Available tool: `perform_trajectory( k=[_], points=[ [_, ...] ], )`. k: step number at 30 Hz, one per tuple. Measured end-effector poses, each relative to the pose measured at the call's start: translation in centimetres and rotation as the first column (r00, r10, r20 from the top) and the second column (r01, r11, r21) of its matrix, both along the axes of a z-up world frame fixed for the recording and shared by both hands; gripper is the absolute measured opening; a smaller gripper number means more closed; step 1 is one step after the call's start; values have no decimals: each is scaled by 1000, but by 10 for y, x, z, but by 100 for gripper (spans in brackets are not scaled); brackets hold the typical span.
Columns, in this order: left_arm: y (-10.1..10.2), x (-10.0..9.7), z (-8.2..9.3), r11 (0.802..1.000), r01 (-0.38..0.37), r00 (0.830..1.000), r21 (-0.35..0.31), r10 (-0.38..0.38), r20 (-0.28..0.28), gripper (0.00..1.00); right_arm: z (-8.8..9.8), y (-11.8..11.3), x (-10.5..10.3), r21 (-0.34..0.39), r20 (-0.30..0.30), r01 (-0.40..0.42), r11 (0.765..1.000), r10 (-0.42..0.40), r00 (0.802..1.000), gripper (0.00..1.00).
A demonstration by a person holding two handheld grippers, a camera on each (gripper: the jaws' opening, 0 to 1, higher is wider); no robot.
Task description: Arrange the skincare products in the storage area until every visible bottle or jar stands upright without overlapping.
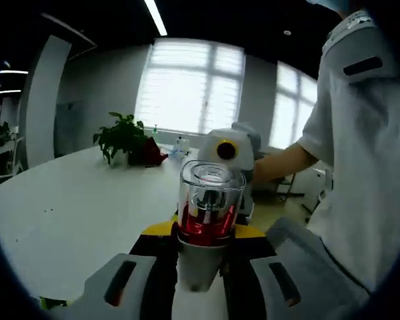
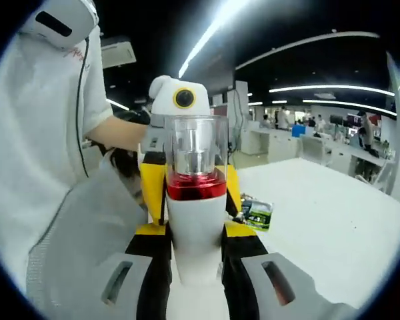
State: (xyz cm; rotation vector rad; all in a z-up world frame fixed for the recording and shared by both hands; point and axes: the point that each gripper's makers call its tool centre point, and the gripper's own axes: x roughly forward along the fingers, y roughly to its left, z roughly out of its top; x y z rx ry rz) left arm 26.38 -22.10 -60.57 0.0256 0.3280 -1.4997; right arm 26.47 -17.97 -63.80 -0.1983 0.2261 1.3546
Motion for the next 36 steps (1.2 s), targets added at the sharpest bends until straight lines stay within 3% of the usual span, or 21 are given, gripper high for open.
perform_trajectory(
  k=[6, 12, 17, 30, 36],
  points=[
    [-9, 21, -33, 999, 9, 1000, 36, -9, -15, 23, -33, -8, 24, -25, -4, 34, 999, -34, 999, 27],
    [-11, 43, -73, 997, 9, 999, 77, -6, -42, 24, -71, -12, 44, -97, 12, 53, 994, -52, 999, 27],
    [-12, 52, -90, 996, 17, 998, 84, -12, -56, 24, -90, -15, 55, -125, 25, 67, 990, -65, 998, 27],
    [-20, 81, -115, 997, 9, 998, 83, -4, -68, 25, -119, -26, 88, -181, 43, 72, 981, -65, 997, 28],
    [-22, 97, -109, 999, -23, 997, 37, 26, -78, 25, -118, -28, 107, -140, 32, 79, 987, -75, 997, 28]
  ],
)
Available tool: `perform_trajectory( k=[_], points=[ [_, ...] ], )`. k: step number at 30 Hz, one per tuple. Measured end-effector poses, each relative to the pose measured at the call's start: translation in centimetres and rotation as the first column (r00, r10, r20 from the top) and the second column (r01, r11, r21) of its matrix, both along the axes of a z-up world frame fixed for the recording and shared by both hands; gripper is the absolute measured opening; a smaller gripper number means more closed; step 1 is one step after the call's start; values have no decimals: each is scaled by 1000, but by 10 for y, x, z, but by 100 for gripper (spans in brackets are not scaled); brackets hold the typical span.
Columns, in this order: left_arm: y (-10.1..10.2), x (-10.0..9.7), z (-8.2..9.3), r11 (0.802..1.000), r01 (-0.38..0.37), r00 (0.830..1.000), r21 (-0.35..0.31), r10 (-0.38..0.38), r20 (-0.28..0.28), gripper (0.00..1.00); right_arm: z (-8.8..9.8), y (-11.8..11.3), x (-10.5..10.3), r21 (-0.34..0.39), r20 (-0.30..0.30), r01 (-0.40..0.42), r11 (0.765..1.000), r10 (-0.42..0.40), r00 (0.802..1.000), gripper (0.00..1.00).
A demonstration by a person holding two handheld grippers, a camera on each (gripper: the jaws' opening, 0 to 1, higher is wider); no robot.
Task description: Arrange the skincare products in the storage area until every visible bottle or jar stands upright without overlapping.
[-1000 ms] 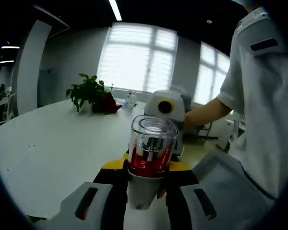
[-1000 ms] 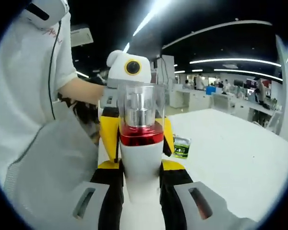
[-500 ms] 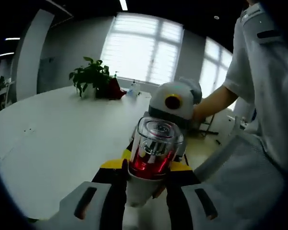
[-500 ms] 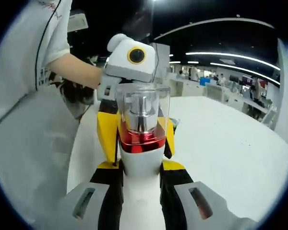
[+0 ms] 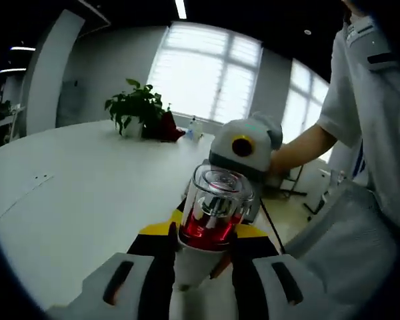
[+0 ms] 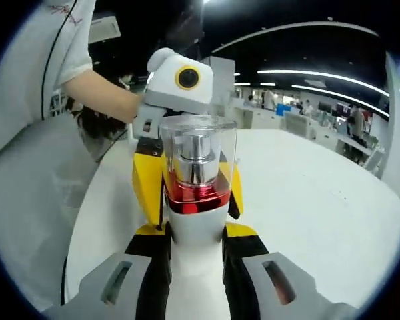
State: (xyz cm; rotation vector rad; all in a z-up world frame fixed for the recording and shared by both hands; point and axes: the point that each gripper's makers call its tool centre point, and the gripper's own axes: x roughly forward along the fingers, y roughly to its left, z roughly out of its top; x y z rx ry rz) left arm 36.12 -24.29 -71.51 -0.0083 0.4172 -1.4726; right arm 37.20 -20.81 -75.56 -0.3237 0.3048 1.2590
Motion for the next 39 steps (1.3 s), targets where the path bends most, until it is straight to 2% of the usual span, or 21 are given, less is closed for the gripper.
perform_trajectory(
  k=[10, 19, 24, 34, 36, 39],
  points=[
    [-2, 35, -2, 999, -26, 999, -23, 27, 31, 25, 1, -5, 30, 9, 8, 1, 1000, -1, 1000, 28],
    [-3, 38, -2, 1000, -17, 998, -18, 18, 56, 25, -1, -9, 47, 8, 15, 7, 1000, -7, 1000, 29],
    [-6, 50, -5, 1000, -14, 998, -14, 15, 61, 25, -1, -8, 47, 11, 13, 8, 1000, -8, 1000, 29],
    [-7, 56, -9, 999, -29, 999, -13, 30, 40, 27, -2, -7, 50, 0, -2, 23, 1000, -23, 1000, 30],
    [-8, 56, -7, 999, -30, 999, -23, 30, 27, 29, -3, -7, 50, -17, -1, 38, 999, -38, 999, 31],
    [-9, 56, -9, 1000, -28, 999, -12, 29, 37, 30, -5, -6, 51, -35, 4, 39, 999, -39, 999, 33]
  ],
)
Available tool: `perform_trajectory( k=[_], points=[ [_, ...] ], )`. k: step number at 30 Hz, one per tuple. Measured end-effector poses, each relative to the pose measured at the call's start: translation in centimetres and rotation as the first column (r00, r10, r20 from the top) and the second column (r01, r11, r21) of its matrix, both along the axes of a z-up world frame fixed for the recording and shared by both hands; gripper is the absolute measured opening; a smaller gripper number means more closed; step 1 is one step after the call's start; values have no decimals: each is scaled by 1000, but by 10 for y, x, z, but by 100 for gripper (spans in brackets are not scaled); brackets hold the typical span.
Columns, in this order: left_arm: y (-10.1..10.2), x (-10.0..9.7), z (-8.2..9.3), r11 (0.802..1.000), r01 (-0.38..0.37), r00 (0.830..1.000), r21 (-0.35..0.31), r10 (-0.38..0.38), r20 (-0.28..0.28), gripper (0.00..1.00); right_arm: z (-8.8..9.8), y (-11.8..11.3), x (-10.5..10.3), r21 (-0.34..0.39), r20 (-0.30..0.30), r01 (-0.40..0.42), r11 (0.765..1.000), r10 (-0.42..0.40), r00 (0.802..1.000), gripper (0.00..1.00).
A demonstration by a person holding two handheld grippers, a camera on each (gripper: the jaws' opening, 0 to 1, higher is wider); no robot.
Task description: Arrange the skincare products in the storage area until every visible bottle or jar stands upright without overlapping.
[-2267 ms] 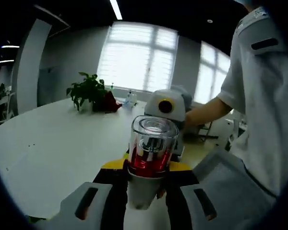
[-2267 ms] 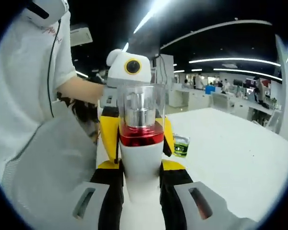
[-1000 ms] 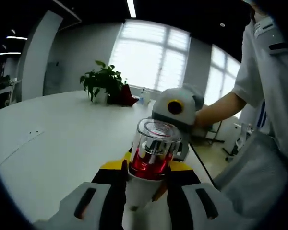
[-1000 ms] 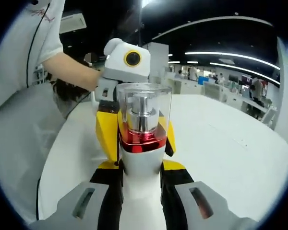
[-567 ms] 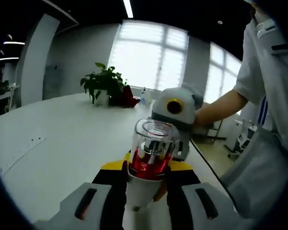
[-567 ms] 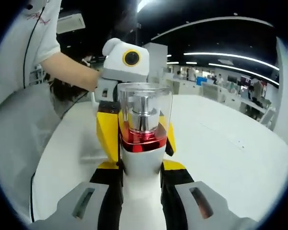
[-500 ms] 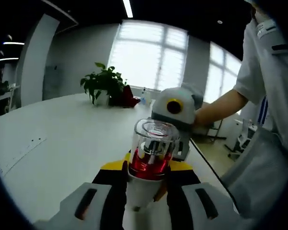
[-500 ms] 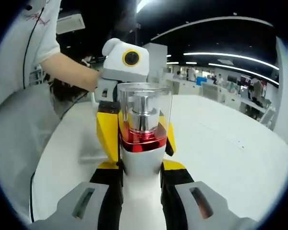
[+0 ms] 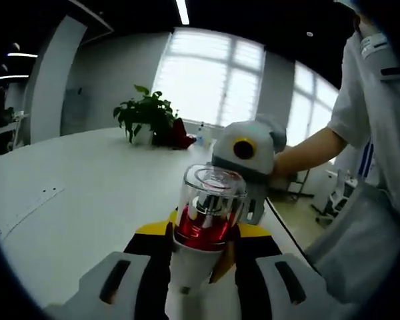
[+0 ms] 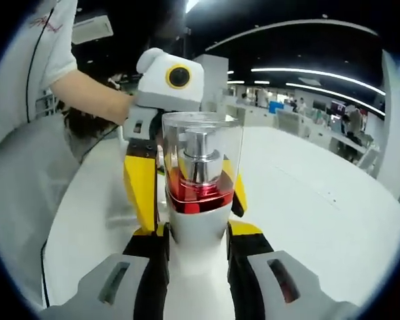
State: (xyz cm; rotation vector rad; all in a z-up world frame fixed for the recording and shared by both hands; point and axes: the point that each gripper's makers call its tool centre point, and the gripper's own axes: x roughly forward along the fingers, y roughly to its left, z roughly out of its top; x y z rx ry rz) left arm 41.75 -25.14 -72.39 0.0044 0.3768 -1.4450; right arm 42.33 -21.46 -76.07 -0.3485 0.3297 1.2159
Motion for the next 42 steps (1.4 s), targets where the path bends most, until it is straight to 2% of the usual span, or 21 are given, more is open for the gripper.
perform_trajectory(
  k=[2, 10, 14, 17, 21, 23, 30, 37, 42],
  points=[
    [0, 1, 0, 1000, -1, 1000, 1, 1, -3, 31, 0, 1, 0, 1, -5, 1, 1000, -1, 1000, 34],
    [9, 0, 1, 999, -41, 999, 17, 41, -18, 33, 0, -2, -4, -19, -13, 57, 998, -58, 998, 50],
    [15, 4, 5, 996, -80, 997, 31, 80, -15, 42, 1, -3, -7, -38, -16, 88, 995, -88, 996, 58],
    [19, -2, 12, 994, -105, 994, 34, 105, -14, 47, 5, -4, -11, -45, -13, 110, 993, -111, 994, 61],
    [25, 0, 11, 988, -148, 989, 39, 149, -19, 54, 8, -6, -13, -46, -11, 148, 988, -149, 989, 67],
    [32, -6, 15, 985, -168, 985, 35, 169, -22, 55, 11, -7, -17, -40, -22, 177, 983, -178, 984, 69],
    [51, -30, 29, 963, -267, 962, 23, 268, -52, 64, 21, -8, -30, -11, -36, 253, 967, -254, 967, 76],
    [77, -56, 25, 938, -341, 935, 61, 345, -79, 75, 24, -8, -47, 1, -55, 306, 952, -305, 951, 81],
    [100, -65, 24, 914, -400, 909, 68, 405, -93, 79, 30, -12, -58, 33, -84, 368, 929, -365, 927, 85]
  ],
)
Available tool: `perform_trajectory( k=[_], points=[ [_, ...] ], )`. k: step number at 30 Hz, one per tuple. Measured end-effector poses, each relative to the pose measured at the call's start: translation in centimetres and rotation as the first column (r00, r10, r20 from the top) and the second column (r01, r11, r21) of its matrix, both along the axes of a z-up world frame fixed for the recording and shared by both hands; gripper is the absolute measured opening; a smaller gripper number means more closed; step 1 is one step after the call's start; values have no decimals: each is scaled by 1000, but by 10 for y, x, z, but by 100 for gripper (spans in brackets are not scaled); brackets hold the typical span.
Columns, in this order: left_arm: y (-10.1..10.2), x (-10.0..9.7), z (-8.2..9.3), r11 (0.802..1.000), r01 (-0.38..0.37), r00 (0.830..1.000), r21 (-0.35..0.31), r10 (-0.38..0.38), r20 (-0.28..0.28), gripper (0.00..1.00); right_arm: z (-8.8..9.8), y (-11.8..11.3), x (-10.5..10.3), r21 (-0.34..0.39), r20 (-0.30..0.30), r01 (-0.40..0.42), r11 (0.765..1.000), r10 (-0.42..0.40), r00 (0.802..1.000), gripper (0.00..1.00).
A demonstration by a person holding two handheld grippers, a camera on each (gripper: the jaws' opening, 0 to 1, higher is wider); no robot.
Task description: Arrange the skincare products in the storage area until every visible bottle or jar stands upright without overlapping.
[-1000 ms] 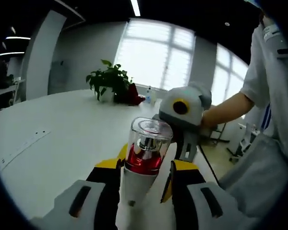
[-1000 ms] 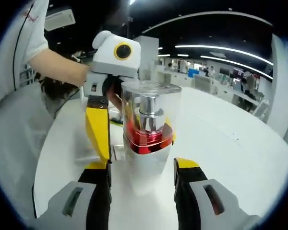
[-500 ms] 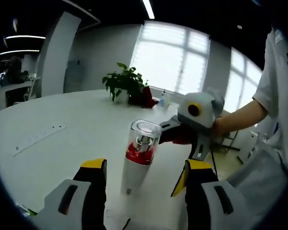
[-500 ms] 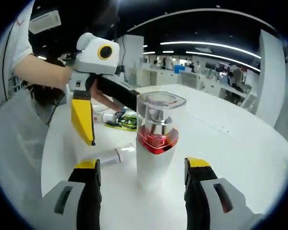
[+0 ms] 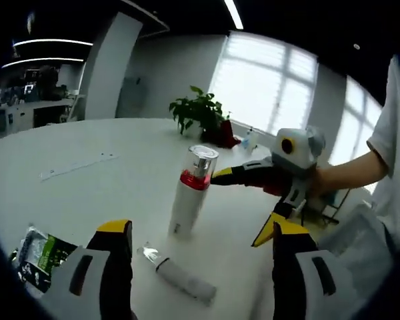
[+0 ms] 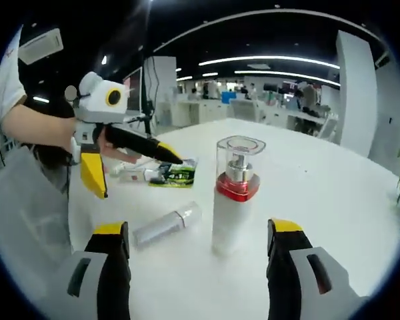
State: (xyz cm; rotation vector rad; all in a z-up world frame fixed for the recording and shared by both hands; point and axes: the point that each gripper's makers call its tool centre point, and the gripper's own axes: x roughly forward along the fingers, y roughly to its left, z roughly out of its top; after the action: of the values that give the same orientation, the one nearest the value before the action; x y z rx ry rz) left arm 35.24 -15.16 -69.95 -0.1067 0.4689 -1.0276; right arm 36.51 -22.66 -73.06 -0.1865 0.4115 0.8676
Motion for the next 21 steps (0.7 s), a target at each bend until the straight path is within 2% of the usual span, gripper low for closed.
perform_trajectory(
  k=[9, 16, 21],
  points=[
    [36, -25, -1, 995, -102, 994, -11, 101, -35, 86, 7, 3, -25, 19, -21, 47, 999, -46, 999, 90],
    [64, -50, 6, 988, -157, 987, -9, 157, -34, 92, 21, 7, -44, 60, -26, 94, 994, -93, 995, 92],
    [90, -65, 6, 977, -215, 976, -2, 215, -25, 98, 22, 7, -59, 72, -32, 119, 990, -117, 993, 93]
  ],
)
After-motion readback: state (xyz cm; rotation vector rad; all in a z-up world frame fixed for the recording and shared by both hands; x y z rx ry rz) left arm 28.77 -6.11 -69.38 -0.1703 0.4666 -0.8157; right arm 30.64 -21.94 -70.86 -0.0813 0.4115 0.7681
